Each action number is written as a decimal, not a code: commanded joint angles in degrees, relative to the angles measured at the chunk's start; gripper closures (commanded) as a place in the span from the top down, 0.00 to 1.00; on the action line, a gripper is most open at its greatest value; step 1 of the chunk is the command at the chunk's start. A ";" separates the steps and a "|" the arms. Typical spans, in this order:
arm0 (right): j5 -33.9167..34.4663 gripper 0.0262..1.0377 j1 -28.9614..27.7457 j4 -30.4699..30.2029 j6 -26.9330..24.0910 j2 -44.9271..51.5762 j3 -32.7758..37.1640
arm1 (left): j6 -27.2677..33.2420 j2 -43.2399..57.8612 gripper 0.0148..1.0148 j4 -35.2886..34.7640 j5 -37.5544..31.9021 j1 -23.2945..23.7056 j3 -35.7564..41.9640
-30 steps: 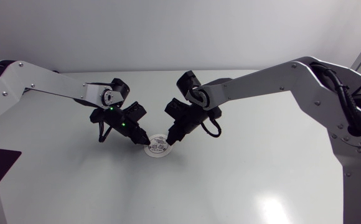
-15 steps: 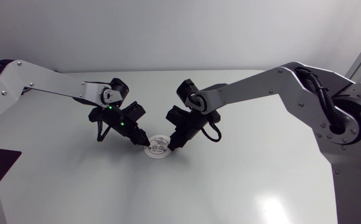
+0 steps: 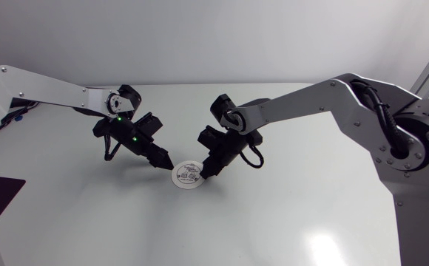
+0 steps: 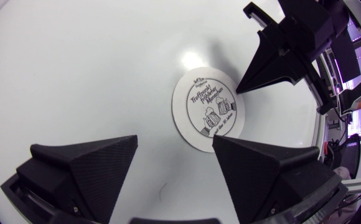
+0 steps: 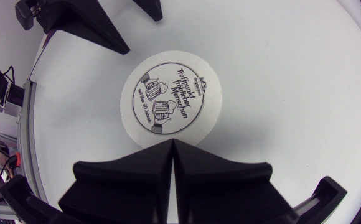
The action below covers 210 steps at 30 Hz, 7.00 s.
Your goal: Turn the coaster over.
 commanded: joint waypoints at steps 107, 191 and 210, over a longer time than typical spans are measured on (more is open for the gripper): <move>-17.55 0.72 -13.75 -13.07 8.79 3.03 0.90 | -5.86 14.04 0.13 -7.43 -2.17 -11.84 11.33; 34.74 0.02 1.63 12.33 -12.48 -14.54 -15.27 | -15.26 -16.01 0.96 10.50 -1.74 -0.41 -3.96; 50.12 0.02 11.91 33.51 -38.05 -11.73 -20.02 | -16.41 -19.27 0.96 12.52 -3.05 0.29 -8.27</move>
